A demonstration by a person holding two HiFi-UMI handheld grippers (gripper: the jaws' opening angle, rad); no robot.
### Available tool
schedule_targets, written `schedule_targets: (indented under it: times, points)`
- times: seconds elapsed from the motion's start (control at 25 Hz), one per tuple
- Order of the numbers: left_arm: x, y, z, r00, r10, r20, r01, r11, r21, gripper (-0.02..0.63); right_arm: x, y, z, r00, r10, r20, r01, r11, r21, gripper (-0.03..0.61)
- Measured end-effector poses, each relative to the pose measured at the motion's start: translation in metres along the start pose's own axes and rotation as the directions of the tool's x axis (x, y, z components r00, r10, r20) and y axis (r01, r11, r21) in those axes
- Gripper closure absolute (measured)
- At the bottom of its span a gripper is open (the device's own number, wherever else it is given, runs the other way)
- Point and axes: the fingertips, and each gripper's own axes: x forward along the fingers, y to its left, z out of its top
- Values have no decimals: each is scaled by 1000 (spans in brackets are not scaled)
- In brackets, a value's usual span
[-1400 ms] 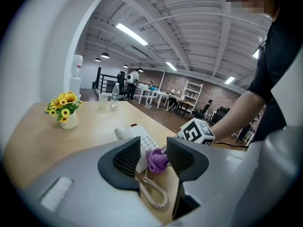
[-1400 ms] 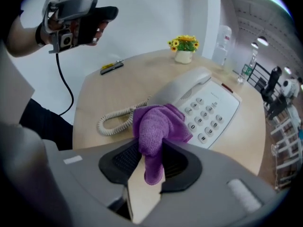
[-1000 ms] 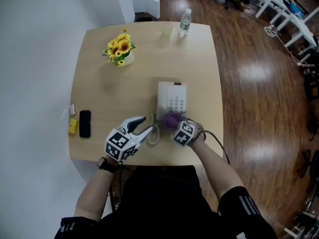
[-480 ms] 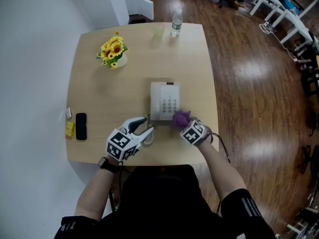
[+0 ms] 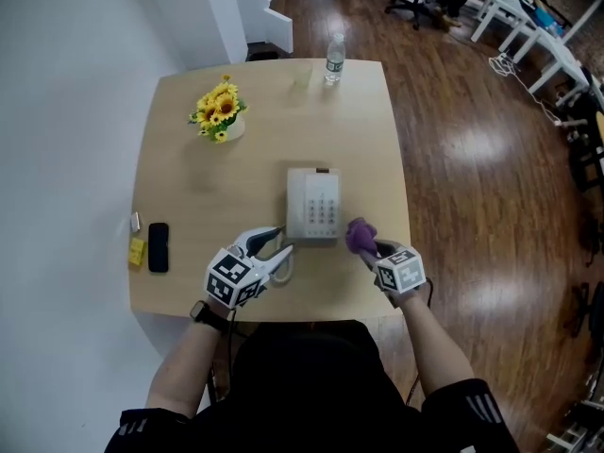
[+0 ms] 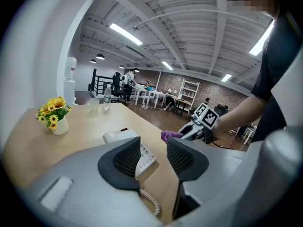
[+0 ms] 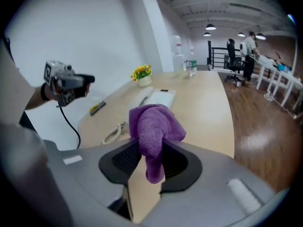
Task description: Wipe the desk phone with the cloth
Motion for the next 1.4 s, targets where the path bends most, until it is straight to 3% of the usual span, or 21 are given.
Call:
schedule_targets:
  times: [0.2,0.4,0.68,1.4]
  points:
    - [-7,4,2,1000,18,13,-18,1000,-5,446,-35,14,26,980,55,189,-79,989,125,449]
    - [-12,2,7,999,27,32,-27,1000,-5,446,-61,31,43,957,99,271,-139,982,131,448]
    - [-22,-1,6,998,46,48,-46,999,-6,446,-80,45,44,946,115,303,-154,982,109,449]
    - [-31,-5,1,996,69,59,-68,998,-11,446,-84,49,42,949,125,290,-156,984,84,449]
